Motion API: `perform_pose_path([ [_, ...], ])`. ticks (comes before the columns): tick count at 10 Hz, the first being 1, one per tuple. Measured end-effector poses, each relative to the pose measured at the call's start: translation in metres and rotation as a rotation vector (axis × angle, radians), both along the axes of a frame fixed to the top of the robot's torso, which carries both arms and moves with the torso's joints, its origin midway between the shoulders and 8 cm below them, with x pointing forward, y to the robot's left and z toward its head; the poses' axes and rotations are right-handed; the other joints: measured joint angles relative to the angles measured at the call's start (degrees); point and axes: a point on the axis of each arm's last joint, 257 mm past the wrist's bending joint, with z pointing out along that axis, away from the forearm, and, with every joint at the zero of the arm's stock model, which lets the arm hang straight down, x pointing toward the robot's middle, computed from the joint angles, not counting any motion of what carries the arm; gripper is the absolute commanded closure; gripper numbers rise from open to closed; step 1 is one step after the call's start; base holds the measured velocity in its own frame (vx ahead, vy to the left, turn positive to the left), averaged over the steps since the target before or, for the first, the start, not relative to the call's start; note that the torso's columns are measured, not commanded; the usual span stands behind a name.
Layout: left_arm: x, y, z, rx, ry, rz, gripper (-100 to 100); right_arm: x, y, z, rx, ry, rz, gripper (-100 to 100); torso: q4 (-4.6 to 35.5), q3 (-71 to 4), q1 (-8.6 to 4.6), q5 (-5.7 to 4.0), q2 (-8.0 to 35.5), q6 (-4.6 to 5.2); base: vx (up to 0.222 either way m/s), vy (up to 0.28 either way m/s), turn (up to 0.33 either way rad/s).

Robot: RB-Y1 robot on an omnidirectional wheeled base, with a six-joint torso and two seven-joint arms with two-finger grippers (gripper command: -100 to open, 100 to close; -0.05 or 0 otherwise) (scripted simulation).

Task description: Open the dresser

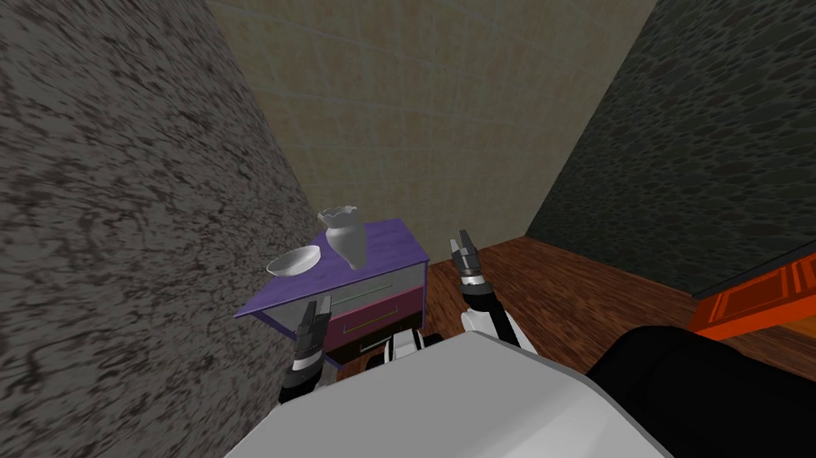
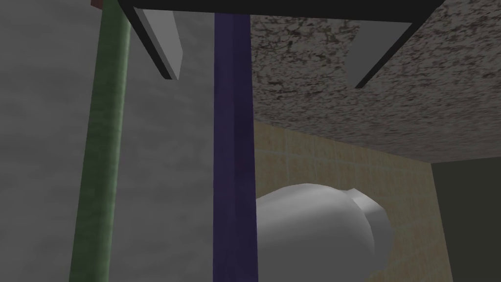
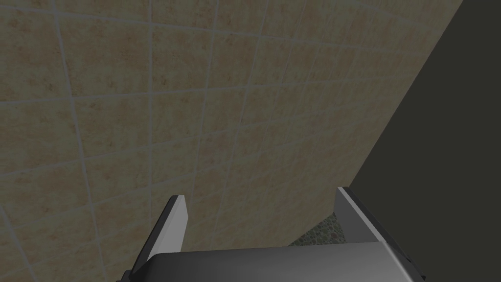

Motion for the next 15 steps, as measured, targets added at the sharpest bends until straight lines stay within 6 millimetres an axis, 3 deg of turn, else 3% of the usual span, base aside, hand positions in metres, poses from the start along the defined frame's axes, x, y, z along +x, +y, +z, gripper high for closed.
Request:
perform_pose_path([
  [15, -0.007, 0.012, -0.036, -0.024, 0.021, 0.031, -100, 0.000, 0.000, 0.000, 0.000, 0.000, 0.000, 0, -0.3, 0.1, -0.09, 0.33, 0.0, 0.16, 0.008, -0.012, 0.013],
])
